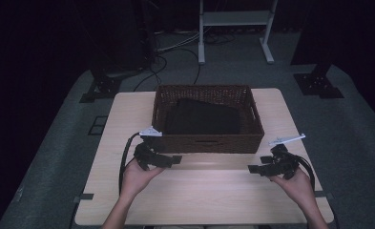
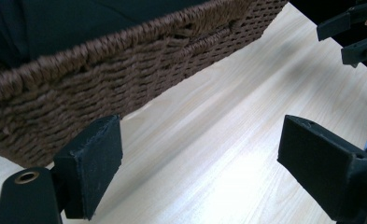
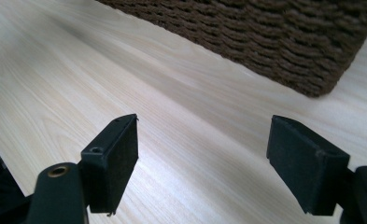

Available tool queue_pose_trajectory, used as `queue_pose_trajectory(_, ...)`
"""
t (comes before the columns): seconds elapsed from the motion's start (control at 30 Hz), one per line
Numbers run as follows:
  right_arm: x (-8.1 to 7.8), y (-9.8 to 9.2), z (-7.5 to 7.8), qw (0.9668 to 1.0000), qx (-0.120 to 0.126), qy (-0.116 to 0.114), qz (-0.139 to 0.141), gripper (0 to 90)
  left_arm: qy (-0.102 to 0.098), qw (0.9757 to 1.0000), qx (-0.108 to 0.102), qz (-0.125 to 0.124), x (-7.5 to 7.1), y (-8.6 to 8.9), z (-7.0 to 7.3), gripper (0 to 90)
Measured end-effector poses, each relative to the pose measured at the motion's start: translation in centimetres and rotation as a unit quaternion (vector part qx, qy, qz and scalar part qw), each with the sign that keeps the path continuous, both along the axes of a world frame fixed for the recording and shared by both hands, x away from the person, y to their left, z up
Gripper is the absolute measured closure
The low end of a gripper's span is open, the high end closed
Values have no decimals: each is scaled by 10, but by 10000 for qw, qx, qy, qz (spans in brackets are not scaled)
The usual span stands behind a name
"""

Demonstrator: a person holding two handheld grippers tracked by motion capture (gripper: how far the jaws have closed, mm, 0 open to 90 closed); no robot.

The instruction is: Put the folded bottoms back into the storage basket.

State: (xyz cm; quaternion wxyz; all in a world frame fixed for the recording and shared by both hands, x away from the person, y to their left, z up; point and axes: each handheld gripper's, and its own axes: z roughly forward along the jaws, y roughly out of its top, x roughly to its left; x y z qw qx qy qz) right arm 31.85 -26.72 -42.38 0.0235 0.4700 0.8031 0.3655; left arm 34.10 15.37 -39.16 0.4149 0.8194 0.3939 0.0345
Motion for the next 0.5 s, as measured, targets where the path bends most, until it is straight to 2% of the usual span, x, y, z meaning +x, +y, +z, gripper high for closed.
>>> queue_pose_trajectory(0.5,-14,-8,-17,9999,80,108,-108,232,57,9999,-91,34,-15,6,-20,115)
